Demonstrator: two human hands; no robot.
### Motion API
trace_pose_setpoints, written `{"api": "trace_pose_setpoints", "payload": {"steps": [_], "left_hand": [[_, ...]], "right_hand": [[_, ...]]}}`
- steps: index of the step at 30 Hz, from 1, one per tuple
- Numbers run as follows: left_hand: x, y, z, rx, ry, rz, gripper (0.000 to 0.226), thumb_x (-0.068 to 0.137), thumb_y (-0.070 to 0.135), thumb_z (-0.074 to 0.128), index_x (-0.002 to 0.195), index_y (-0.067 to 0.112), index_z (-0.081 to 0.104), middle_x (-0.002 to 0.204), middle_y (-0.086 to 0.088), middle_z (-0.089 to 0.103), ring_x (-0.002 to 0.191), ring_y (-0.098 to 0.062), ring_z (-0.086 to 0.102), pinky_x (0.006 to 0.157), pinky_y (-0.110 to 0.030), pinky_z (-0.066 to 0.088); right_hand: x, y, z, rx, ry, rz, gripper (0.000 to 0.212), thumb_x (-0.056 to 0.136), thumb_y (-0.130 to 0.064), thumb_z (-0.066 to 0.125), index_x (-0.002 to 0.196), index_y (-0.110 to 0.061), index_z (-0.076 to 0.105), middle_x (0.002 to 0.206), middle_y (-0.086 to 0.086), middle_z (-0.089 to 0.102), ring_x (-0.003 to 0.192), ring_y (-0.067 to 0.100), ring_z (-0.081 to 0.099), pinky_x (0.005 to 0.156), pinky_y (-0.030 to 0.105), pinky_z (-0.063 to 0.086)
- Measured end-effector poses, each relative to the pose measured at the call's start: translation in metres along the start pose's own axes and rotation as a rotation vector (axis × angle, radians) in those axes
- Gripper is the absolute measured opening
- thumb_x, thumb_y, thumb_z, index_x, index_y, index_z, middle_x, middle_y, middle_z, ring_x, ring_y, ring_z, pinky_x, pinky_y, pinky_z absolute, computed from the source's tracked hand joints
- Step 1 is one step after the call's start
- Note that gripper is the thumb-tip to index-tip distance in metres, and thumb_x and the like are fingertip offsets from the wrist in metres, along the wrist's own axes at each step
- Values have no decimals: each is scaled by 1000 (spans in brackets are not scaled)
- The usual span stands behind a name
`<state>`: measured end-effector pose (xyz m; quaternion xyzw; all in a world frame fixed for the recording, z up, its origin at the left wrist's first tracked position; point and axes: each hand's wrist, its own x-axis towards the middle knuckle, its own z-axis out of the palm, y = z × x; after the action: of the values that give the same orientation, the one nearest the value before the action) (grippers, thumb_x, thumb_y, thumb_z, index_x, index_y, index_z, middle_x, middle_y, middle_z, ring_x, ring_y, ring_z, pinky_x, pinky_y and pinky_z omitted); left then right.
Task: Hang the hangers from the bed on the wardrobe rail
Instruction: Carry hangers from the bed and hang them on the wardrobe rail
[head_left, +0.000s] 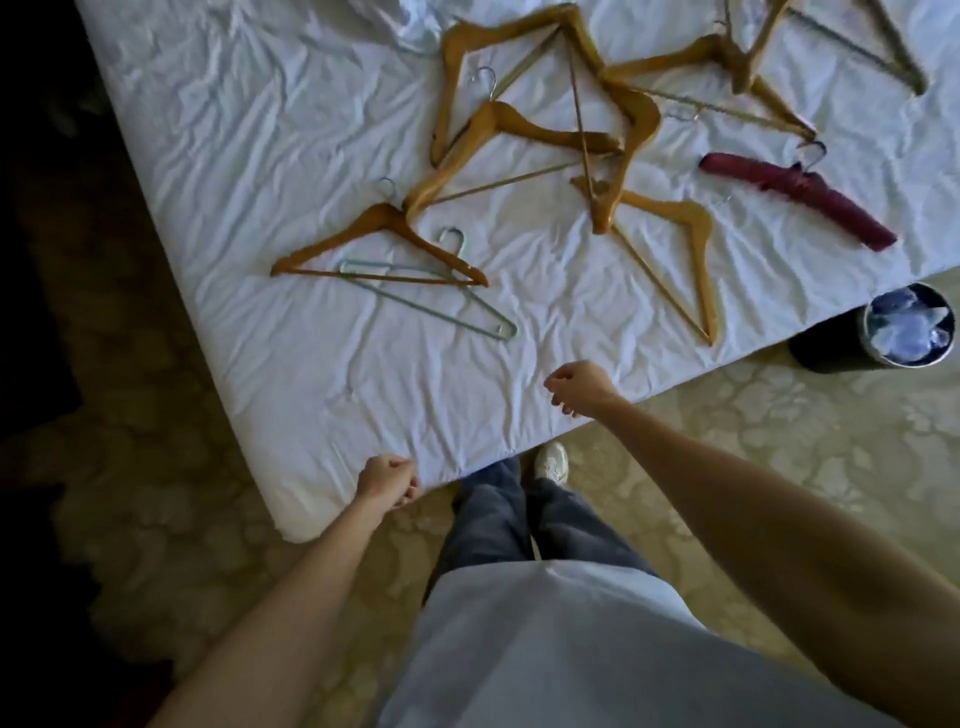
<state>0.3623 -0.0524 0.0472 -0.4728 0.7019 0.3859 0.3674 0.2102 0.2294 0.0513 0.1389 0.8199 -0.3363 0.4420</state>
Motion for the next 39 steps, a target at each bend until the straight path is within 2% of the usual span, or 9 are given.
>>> {"api": "trace_pose_setpoints", "payload": {"steps": [4, 8, 11, 13, 18, 22, 25, 30, 39], "left_hand": [[56, 84, -17, -72, 44, 46, 19, 92, 12, 53, 85, 9, 70, 69, -4, 69, 58, -16, 64, 51, -25, 53], [144, 185, -35, -168, 146, 118, 19, 83, 20, 55, 82, 14, 73, 62, -1, 71, 67, -23, 72, 73, -40, 64], [200, 253, -39, -164, 230, 190, 17, 81, 29, 60, 75, 15, 67, 87, -11, 77, 91, -31, 73, 85, -38, 59], [225, 289, -38, -148, 284, 204, 28, 87, 32, 65, 101, 8, 72, 109, -14, 74, 108, -34, 67, 92, -36, 53], [288, 331, -23, -277, 279, 85, 73, 85, 38, 75, 141, 4, 42, 140, -17, 55, 125, -36, 58, 99, -41, 48], [310, 329, -22, -222, 391, 131, 65, 89, 30, 70, 141, 4, 42, 140, -16, 56, 123, -35, 60, 91, -33, 49], [298, 309, -37, -222, 416, 157, 65, 92, 28, 63, 148, 5, 38, 142, -17, 56, 127, -35, 57, 97, -36, 47], [235, 246, -70, -235, 361, 206, 47, 92, 31, 62, 132, 8, 54, 122, -13, 67, 114, -35, 63, 96, -43, 50], [60, 202, -98, -447, 262, 357, 20, 91, 17, 55, 110, 12, 61, 76, -8, 67, 57, -20, 65, 53, -33, 57]], "right_hand": [[66, -57, 8, -52, -2, -17, 16, 90, -18, 59, 94, -13, 74, 84, 7, 75, 73, 22, 70, 71, 36, 60], [138, -100, 31, -99, 22, -2, 16, 82, -21, 63, 93, -19, 75, 95, 9, 75, 91, 28, 72, 82, 39, 60], [190, -115, 47, -131, 87, 34, 31, 79, -29, 66, 109, -26, 72, 109, 3, 72, 97, 24, 69, 86, 37, 57], [219, -118, 54, -134, 142, 41, 38, 80, -28, 70, 118, -22, 66, 113, 4, 69, 101, 25, 67, 85, 37, 56], [266, -101, 71, -187, 242, 40, 61, 72, -39, 87, 119, -15, 56, 117, 5, 62, 107, 26, 62, 87, 43, 54], [280, -94, 81, -257, 215, -38, 22, 77, -31, 79, 91, -21, 66, 90, 2, 69, 84, 25, 67, 67, 35, 54], [270, -94, 74, -244, 135, -84, 16, 77, -27, 76, 92, -24, 72, 77, 0, 70, 74, 22, 65, 61, 29, 45], [216, -100, 51, -186, 68, -213, 22, 79, -13, 68, 98, -23, 75, 55, -5, 54, 49, 11, 46, 54, 29, 39], [63, -170, 7, -65, 112, -418, 16, 89, -21, 72, 105, -22, 76, 51, -11, 44, 44, 3, 40, 50, 19, 35]]}}
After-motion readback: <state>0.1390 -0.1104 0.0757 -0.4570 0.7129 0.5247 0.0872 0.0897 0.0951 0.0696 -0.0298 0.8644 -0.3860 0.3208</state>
